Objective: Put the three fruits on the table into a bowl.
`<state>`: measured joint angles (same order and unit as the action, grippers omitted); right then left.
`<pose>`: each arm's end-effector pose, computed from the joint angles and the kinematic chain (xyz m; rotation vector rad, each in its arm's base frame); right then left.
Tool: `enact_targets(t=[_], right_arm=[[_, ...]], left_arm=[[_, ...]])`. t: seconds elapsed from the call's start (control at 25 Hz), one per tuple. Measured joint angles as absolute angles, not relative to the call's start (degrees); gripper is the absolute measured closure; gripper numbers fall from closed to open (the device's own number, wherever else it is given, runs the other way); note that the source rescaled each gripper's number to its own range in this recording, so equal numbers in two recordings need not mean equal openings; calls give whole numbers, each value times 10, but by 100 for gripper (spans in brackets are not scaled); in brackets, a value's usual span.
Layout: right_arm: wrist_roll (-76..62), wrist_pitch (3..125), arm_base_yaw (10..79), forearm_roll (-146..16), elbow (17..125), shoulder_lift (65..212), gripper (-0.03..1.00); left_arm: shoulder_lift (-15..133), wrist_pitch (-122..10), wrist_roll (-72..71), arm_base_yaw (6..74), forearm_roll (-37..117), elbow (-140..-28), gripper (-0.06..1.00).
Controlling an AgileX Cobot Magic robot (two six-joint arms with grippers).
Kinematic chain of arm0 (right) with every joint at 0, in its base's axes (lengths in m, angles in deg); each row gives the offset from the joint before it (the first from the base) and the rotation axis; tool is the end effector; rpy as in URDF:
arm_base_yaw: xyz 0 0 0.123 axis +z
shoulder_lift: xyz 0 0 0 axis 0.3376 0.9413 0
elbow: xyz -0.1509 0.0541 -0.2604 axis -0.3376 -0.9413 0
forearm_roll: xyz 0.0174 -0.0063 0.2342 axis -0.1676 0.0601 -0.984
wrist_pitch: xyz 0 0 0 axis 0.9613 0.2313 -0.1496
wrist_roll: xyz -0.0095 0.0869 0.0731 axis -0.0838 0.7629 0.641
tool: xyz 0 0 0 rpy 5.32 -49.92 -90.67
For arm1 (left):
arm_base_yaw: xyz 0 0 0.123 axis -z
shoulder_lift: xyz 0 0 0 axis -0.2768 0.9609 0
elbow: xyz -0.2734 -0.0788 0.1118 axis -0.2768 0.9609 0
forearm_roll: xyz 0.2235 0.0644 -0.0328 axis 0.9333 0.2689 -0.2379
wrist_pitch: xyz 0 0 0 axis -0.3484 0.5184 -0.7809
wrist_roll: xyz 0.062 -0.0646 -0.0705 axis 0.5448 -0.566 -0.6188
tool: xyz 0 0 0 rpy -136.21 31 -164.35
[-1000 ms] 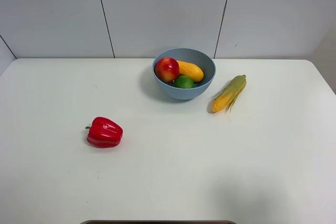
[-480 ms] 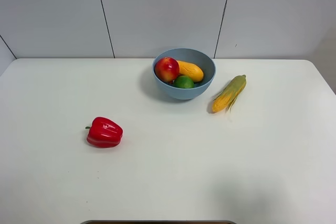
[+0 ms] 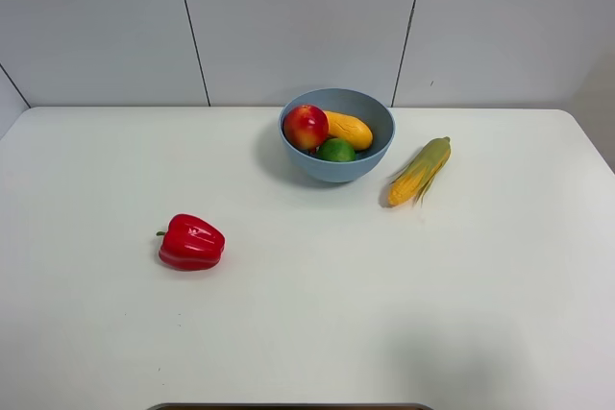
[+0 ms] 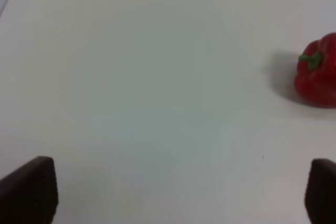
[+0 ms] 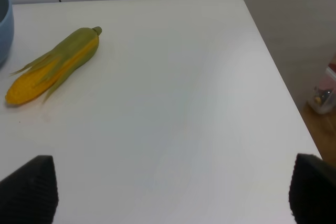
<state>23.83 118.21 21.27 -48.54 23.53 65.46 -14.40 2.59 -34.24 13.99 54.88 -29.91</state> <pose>-0.0304 -0.0161 0.2748 0.1319 1.9984 -0.0703 -0.0174 0.0017 0.2394 -0.0300 2.1262 0.0555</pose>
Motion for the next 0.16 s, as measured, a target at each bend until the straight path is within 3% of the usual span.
enact_targets(t=[0.16], right_arm=[[238,1182,213,-485,235,655,28]], left_arm=[[-144,26,-342,140,549,-299,14]])
